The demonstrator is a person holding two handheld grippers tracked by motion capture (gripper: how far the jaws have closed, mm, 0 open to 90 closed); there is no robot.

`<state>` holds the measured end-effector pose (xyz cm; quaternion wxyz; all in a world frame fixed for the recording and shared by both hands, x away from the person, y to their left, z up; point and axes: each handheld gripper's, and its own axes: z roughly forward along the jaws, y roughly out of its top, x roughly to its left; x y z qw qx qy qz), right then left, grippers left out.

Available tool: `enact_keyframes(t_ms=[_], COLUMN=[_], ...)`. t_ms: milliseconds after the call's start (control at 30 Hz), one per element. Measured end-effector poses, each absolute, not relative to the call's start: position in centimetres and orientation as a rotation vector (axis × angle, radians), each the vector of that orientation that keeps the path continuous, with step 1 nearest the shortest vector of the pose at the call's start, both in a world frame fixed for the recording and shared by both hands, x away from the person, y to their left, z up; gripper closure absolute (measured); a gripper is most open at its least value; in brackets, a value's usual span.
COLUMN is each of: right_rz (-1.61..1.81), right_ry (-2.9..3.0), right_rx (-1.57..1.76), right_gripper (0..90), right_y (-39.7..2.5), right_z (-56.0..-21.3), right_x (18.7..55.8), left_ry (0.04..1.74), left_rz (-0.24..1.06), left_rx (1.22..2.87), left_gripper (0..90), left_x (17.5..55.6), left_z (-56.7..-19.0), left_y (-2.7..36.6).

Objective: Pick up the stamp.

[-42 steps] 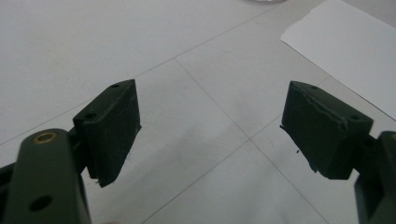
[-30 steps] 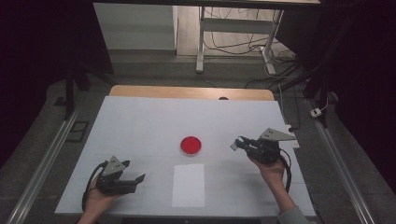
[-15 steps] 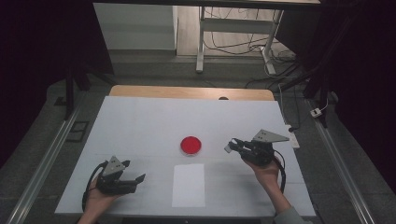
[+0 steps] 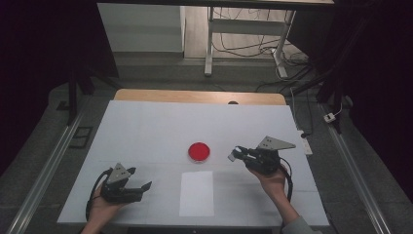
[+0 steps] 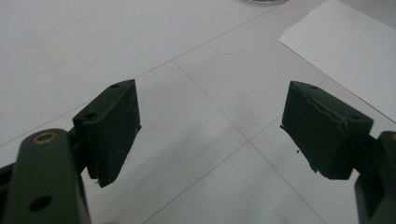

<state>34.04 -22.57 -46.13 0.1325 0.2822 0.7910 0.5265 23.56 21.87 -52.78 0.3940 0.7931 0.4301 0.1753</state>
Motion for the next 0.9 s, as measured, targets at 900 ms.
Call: enact_keyframes(t_ms=[900], right_rz=[1.567], right_ry=[2.355], right_rx=[0.751], right_gripper=[75.3], right_y=[-18.8], right_z=[-46.6], right_x=[33.2], left_ry=[1.083], left_rz=[0.441], left_rx=[2.018], left_gripper=[19.3], left_x=[23.7], left_z=[-52.9], left_y=[21.7])
